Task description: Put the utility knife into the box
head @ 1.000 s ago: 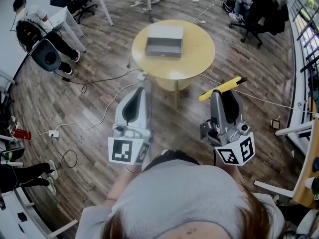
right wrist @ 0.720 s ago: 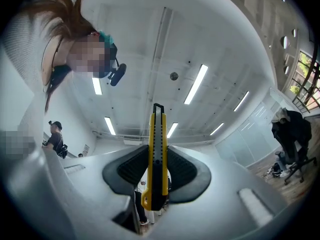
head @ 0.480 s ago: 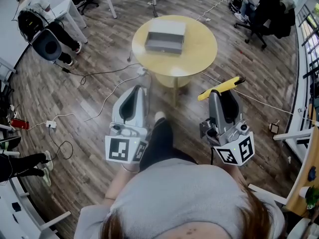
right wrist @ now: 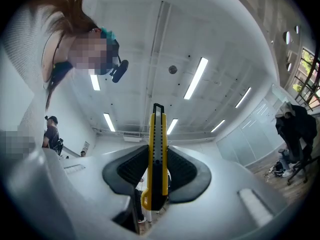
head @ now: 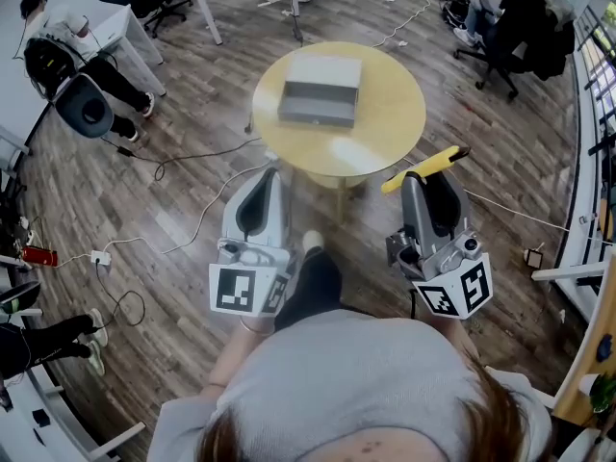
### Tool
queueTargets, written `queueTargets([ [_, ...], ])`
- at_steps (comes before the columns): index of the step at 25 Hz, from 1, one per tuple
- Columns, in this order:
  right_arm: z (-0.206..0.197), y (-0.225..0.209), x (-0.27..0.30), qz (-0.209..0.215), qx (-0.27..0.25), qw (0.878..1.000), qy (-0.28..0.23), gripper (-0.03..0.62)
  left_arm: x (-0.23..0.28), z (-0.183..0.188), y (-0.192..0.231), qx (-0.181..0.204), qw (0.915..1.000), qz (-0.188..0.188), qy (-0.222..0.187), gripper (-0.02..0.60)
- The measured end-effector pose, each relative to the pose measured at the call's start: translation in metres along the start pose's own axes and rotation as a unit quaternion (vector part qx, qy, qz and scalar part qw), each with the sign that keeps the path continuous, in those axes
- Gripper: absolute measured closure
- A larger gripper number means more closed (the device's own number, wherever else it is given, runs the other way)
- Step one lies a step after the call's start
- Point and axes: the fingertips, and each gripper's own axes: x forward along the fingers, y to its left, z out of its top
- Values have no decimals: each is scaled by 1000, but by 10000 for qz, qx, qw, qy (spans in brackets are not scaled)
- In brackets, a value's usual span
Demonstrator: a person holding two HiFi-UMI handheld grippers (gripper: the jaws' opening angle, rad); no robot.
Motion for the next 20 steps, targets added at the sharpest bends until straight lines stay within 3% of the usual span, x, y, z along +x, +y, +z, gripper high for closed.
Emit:
queueTargets([
  [20,-86,-125,173,-358,-109,9991,-190,476,209,-40,115,60,9981,-613,67,588],
])
